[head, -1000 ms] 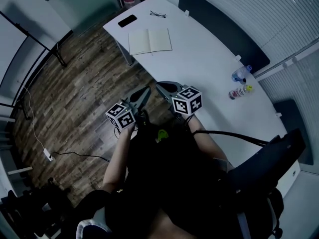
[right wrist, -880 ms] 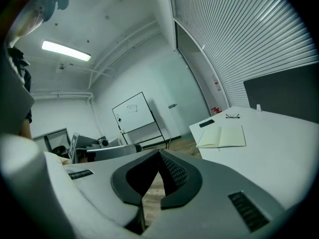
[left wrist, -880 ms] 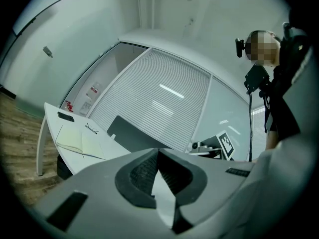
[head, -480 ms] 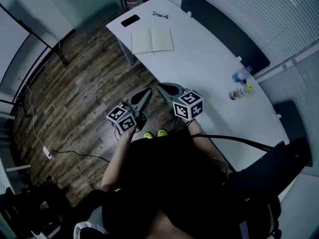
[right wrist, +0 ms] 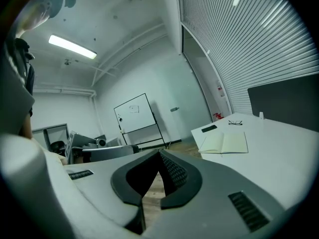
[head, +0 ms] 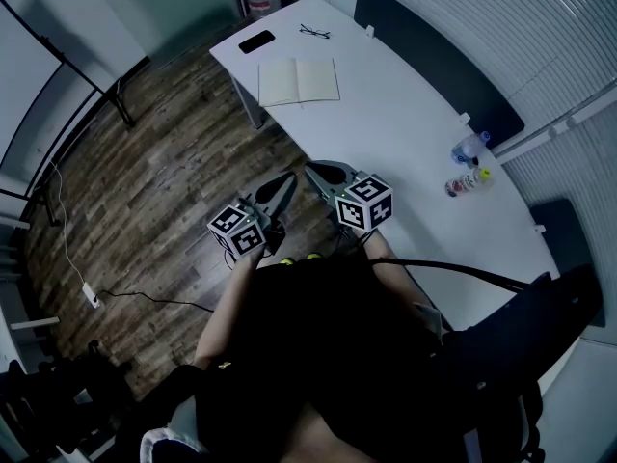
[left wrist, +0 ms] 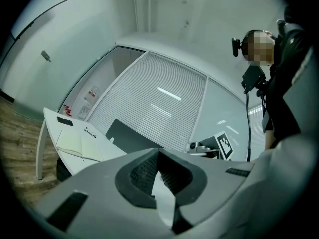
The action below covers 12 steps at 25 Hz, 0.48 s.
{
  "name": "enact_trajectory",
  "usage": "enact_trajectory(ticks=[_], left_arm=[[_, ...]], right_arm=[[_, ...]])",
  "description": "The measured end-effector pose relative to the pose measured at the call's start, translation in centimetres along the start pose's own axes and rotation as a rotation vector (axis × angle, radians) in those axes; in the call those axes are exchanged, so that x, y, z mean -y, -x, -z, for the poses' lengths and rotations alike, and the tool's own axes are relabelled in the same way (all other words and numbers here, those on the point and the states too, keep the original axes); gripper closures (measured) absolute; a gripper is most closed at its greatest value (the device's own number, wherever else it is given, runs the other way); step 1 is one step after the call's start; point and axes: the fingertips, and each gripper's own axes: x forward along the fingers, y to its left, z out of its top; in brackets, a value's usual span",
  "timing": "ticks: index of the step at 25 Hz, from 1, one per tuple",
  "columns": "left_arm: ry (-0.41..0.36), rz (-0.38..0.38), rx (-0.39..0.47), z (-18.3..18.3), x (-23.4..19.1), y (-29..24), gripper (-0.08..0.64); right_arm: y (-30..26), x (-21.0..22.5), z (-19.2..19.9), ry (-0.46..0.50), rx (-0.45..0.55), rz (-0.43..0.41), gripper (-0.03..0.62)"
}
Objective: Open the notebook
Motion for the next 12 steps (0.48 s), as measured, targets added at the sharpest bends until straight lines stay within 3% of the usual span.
enact_trajectory(ticks=[12], left_arm=[[0.007,0.004,-0.009,0.31,0.38,-1.0,0.558]], right_arm=[[0.45,0.61,0.07,-0.002,-0.002,-0.005,0.578]])
